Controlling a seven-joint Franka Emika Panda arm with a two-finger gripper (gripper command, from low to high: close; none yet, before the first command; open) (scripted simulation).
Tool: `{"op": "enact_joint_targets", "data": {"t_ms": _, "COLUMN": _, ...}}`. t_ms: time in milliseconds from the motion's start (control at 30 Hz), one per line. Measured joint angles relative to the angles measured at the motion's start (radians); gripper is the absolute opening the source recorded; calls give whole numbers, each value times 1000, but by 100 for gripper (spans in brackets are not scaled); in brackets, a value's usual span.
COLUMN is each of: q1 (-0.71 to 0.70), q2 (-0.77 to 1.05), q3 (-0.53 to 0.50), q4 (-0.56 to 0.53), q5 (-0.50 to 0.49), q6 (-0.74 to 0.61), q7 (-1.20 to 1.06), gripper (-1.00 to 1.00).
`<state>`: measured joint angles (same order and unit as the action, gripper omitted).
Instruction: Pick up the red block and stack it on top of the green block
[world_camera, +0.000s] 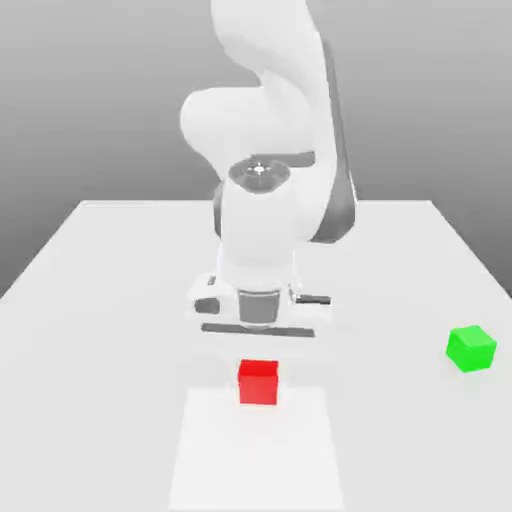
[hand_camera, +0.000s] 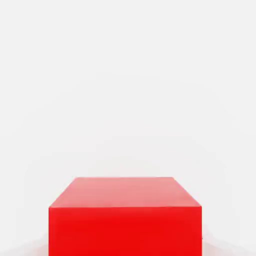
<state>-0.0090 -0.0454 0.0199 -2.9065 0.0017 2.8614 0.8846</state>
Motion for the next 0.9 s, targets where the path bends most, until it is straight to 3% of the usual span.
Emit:
{"op": "enact_joint_targets", "data": {"t_ms": 200, "q1": 175, "q2": -36, "q3": 113, "q4": 54, "q5": 16, "q6": -89, "q7": -146, "gripper": -100}}
{"op": "enact_joint_targets", "data": {"t_ms": 567, "q1": 627, "q2": -12, "q3": 351, "q4": 195, "q5": 42, "q6": -205, "q7": -478, "gripper": -100}}
{"op": "enact_joint_targets", "data": {"t_ms": 767, "q1": 663, "q2": 171, "q3": 304, "q4": 218, "q5": -130, "q6": -56, "q7": -384, "gripper": -100}}
{"op": "enact_joint_targets", "data": {"t_ms": 800, "q1": 673, "q2": 199, "q3": 288, "q4": 219, "q5": -159, "q6": -31, "q7": -363, "gripper": 100}}
{"op": "enact_joint_targets", "data": {"t_ms": 900, "q1": 673, "q2": 199, "q3": 288, "q4": 219, "q5": -159, "q6": -31, "q7": -363, "gripper": 100}}
